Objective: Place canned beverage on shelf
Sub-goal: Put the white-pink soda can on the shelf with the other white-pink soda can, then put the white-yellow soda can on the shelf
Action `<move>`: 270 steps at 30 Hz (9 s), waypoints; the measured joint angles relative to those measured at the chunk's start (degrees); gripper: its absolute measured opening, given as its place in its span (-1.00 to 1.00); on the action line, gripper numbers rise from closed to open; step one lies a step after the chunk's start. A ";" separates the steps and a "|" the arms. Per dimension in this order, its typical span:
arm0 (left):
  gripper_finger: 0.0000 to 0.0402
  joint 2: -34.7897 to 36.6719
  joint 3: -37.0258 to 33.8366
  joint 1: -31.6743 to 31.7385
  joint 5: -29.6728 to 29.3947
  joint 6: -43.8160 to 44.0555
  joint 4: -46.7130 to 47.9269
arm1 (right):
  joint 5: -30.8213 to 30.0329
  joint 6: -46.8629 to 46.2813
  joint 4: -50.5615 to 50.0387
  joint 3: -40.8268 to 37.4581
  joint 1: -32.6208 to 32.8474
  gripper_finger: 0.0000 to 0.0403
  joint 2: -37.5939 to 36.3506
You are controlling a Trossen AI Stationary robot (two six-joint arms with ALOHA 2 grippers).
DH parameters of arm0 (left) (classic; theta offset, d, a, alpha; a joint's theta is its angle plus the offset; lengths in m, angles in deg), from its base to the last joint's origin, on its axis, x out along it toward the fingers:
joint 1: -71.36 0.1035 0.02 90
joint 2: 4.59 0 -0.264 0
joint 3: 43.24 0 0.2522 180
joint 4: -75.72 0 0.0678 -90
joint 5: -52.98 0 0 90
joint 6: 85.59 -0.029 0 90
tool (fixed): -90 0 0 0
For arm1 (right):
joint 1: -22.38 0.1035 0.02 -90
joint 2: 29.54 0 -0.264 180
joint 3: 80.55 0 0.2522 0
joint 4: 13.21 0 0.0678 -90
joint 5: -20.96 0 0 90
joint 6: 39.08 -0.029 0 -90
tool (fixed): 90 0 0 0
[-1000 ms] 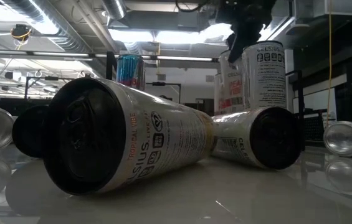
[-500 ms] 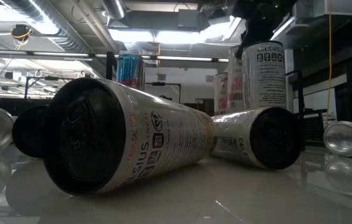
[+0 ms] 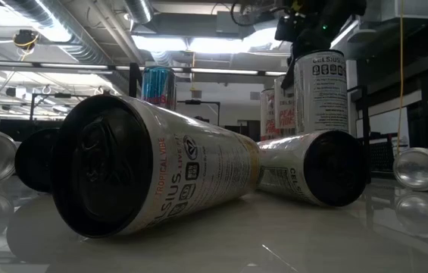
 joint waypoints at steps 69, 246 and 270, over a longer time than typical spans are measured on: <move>0.33 -0.02 0.00 0.01 0.02 0.01 0.00 | -2.62 1.35 -5.12 5.22 0.16 0.73 1.78; 0.33 -0.02 0.00 0.00 -5.77 -1.42 -0.02 | -12.87 -155.21 -36.45 -23.06 36.91 0.73 -7.73; 0.33 -0.01 0.00 0.00 -5.75 -1.33 -0.02 | -9.53 -148.96 -25.34 -23.04 36.91 0.73 8.02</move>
